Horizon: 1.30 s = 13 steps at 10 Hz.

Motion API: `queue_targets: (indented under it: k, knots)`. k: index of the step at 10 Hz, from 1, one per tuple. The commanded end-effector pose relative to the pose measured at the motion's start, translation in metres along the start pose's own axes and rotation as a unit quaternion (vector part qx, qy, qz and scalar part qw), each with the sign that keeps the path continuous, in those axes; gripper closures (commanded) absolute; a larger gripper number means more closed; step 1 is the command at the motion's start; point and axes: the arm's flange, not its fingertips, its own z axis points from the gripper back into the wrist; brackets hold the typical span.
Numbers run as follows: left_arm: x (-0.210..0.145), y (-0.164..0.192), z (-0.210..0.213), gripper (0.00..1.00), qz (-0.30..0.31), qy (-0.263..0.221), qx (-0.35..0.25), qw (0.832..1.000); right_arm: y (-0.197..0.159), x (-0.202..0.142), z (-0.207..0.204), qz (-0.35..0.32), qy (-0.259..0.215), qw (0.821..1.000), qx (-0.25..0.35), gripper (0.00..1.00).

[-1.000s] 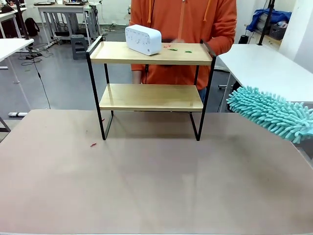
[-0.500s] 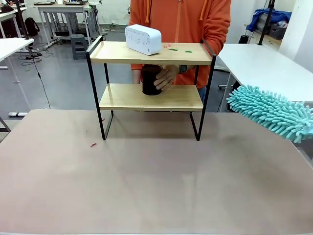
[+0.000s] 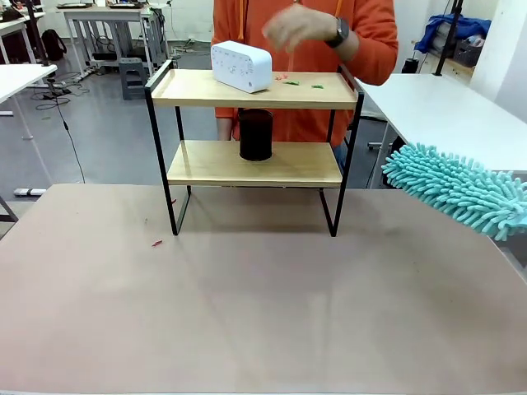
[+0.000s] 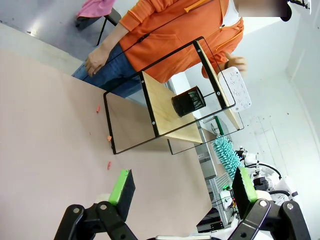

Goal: Clean the shelf.
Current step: Clean the remaining tier of the Shelf with the Duster once objects are removed.

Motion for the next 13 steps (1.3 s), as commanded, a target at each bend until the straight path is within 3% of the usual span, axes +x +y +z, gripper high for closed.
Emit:
queue_targets:
  k: [1, 7, 8, 9, 11, 13]
  knots:
    - [-0.001, 0.0, -0.003, 0.0, -0.011, -0.008, -0.011, 1.0, 0.0, 0.001, 0.002, 0.014, -0.005, 1.0, 0.007, 0.88]
    - [-0.001, 0.0, -0.003, 0.0, -0.011, -0.008, -0.011, 1.0, 0.007, 0.003, -0.002, 0.002, 0.013, 1.0, -0.001, 0.88]
    - [-0.001, 0.0, -0.003, 0.0, -0.011, -0.008, -0.011, 1.0, 0.021, 0.008, 0.006, -0.006, -0.015, 1.0, -0.002, 0.88]
    - [-0.001, 0.0, -0.003, 0.0, -0.011, -0.008, -0.011, 1.0, 0.05, 0.012, 0.025, -0.002, -0.083, 0.996, -0.01, 0.88]
    - [-0.001, 0.0, -0.003, 0.0, -0.011, -0.008, -0.011, 1.0, 0.14, 0.016, 0.056, 0.072, -0.212, 0.974, -0.044, 0.88]
    - [-0.001, 0.0, -0.003, 0.0, -0.011, -0.008, -0.011, 1.0, 0.211, 0.022, 0.03, 0.142, -0.203, 0.967, -0.061, 0.88]
